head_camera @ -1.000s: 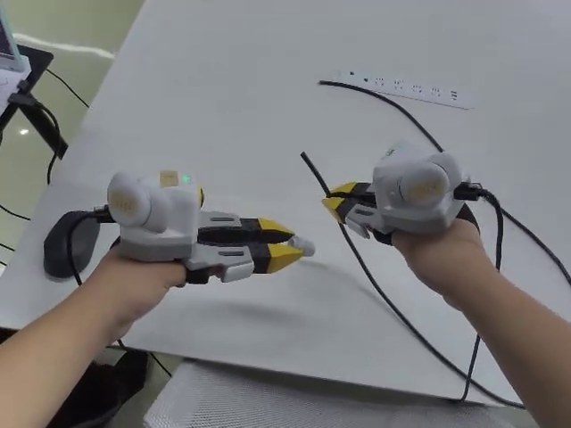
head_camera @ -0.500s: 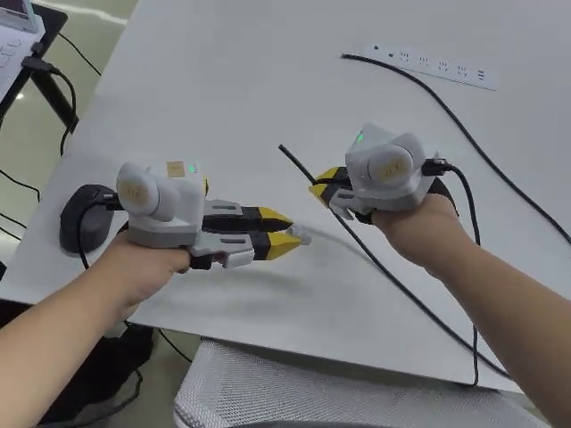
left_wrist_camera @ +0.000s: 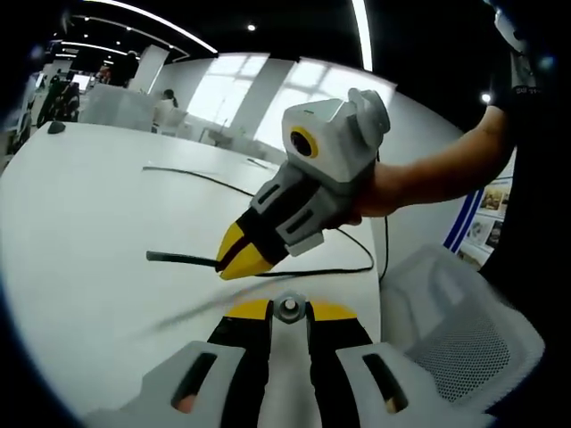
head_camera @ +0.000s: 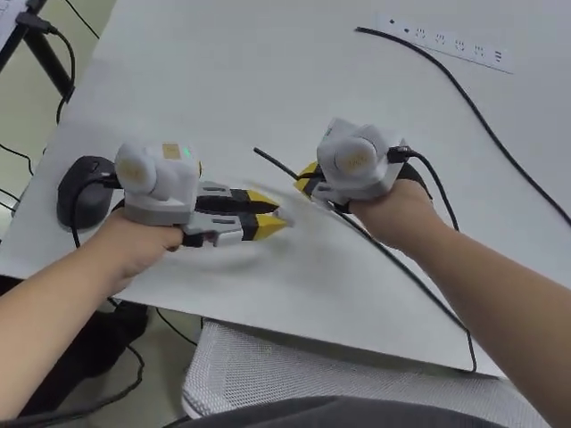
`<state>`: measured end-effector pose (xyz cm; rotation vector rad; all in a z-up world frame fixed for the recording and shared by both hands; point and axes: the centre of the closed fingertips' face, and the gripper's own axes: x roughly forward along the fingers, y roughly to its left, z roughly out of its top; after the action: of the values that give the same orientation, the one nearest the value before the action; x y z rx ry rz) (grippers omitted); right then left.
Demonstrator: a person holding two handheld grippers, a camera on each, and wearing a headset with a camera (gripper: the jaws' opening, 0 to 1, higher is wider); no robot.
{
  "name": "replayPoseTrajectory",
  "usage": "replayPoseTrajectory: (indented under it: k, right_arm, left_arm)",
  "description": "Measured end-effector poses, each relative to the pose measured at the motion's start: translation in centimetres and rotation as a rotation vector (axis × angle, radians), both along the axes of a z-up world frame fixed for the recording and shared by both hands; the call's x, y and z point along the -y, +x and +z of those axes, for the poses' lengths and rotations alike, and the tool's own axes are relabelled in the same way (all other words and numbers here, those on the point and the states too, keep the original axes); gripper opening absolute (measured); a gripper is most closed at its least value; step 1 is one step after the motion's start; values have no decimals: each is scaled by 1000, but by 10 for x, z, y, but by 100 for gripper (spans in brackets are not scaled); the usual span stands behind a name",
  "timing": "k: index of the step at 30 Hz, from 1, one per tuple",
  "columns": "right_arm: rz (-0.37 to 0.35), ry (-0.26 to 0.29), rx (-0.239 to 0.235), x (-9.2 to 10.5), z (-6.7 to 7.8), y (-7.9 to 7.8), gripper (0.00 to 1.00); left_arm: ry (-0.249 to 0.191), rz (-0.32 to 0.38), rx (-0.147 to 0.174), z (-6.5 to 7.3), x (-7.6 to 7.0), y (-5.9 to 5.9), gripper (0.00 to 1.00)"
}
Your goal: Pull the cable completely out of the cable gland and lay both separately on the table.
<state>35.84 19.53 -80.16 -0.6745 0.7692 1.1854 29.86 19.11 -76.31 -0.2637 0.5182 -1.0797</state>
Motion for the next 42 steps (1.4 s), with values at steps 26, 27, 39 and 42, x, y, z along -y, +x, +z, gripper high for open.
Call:
replayPoseTrajectory:
  k: [26,27,39,42]
  right_arm:
    - [58,-53,-14,-5,-18,-10,0]
    - [58,-54,-16,-5,-19,-11,0]
    - [61,-57,-24,-6,-21,-9,0]
    - [58,-59,-28,-5,-22,-8,0]
  left_arm:
    - [85,33,-22,-39,-11,-5,15]
    - [104,26,-22,-42,-12,-7,15]
    - [133,21,-31,-44,-15,-11,15]
    - [157,16,-19,-44,-14,-12,15]
